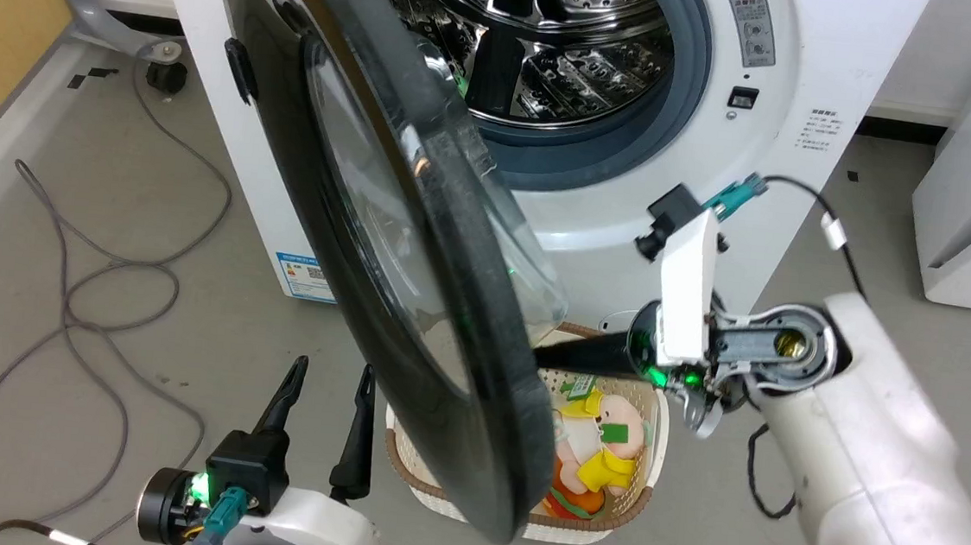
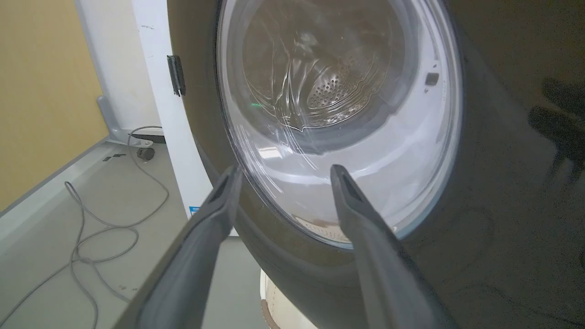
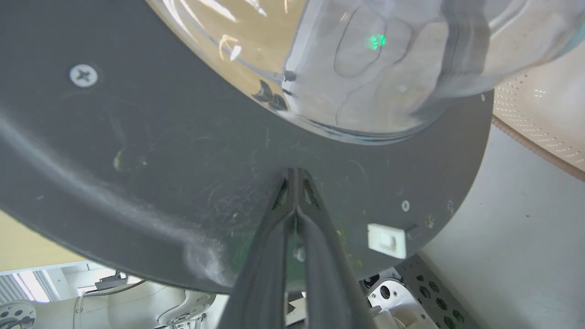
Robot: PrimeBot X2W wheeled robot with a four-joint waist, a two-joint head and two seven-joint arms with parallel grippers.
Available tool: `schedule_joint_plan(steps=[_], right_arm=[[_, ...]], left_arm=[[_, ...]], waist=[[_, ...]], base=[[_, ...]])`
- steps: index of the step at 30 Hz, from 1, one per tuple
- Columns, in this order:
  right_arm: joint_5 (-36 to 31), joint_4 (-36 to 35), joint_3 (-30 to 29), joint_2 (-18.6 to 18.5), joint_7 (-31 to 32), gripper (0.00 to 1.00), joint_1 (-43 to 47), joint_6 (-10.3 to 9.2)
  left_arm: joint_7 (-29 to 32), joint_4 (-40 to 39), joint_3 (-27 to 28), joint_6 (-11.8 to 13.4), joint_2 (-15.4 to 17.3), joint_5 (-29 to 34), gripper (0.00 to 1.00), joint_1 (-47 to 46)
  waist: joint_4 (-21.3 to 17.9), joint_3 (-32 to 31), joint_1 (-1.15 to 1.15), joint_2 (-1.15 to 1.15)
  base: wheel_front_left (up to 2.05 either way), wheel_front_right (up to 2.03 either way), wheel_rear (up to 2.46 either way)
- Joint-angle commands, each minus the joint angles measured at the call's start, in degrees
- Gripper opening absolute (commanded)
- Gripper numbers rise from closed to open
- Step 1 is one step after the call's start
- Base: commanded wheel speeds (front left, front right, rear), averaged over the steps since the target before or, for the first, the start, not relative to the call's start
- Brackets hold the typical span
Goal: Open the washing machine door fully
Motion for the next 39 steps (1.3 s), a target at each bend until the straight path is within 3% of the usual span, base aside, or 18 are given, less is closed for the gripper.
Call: schedule_joint_plan(steps=[1,9,12,13,14,15,16,25,33,39], right_arm=[[0.80,-1.38,-0.13,0.85,0.68,0.00,2.30,-0.03],[2.13,-5.73,-0.05,1.43,0.80,0.00,6.21,-0.03],[2.45,-8.37,-1.34,1.51,-2.25,0.00,8.29,-0.03],[2.58,-9.23,-2.11,1.52,-3.82,0.14,9.16,-0.03],[2.38,-10.29,-2.72,1.53,-5.47,0.35,9.96,-0.03],[2.36,-11.34,-3.41,1.54,-7.04,0.87,11.07,-0.03],[2.36,-12.38,-4.16,1.54,-8.64,1.00,12.28,-0.03],[1.42,-21.94,-15.56,1.57,-30.10,1.00,26.71,-0.03],[3.23,-24.86,-22.97,1.58,-48.47,1.00,39.81,-0.03],[-4.56,-26.92,-26.07,1.58,-60.58,1.00,47.18,-0.03]], left_arm=[[-0.32,0.26,-0.14,-0.36,0.29,0.35,1.00,0.46],[-0.32,1.02,-0.15,-0.34,0.50,0.21,1.00,0.38],[-0.32,1.41,-0.13,-0.36,0.69,0.09,1.00,0.27],[-0.32,1.52,-0.09,-0.35,0.77,0.02,1.00,0.22],[-0.32,1.53,-0.01,-0.32,0.87,-0.05,1.00,0.12],[-0.32,1.56,0.08,-0.27,0.95,-0.12,1.00,0.02],[-0.32,1.61,0.18,-0.23,1.05,-0.19,1.00,-0.02],[-0.32,1.83,0.69,-0.16,1.66,-0.99,1.00,0.53],[-0.19,2.43,0.66,-0.15,2.37,-1.53,1.00,1.50],[-0.03,2.40,0.61,0.02,2.91,-1.82,1.00,1.88]], waist=[[0.00,-0.09,0.00,0.00],[-0.10,-0.27,0.00,0.00],[-0.08,-0.40,0.00,0.00],[-0.11,-0.39,0.00,0.00],[-0.16,-0.22,0.00,0.00],[-0.22,-0.29,0.00,0.00],[-0.29,-0.32,0.00,0.00],[-1.05,-1.42,0.00,0.00],[-1.65,-2.54,0.00,0.00],[-2.11,-2.96,0.00,0.00]], base=[[0.00,0.00,0.00],[0.00,0.00,0.00],[0.00,0.00,0.00],[0.00,0.00,0.00],[0.00,0.00,0.00],[0.00,0.00,0.00],[0.00,0.00,0.00],[0.00,0.00,0.00],[0.00,0.00,0.00],[0.00,0.00,0.00]])
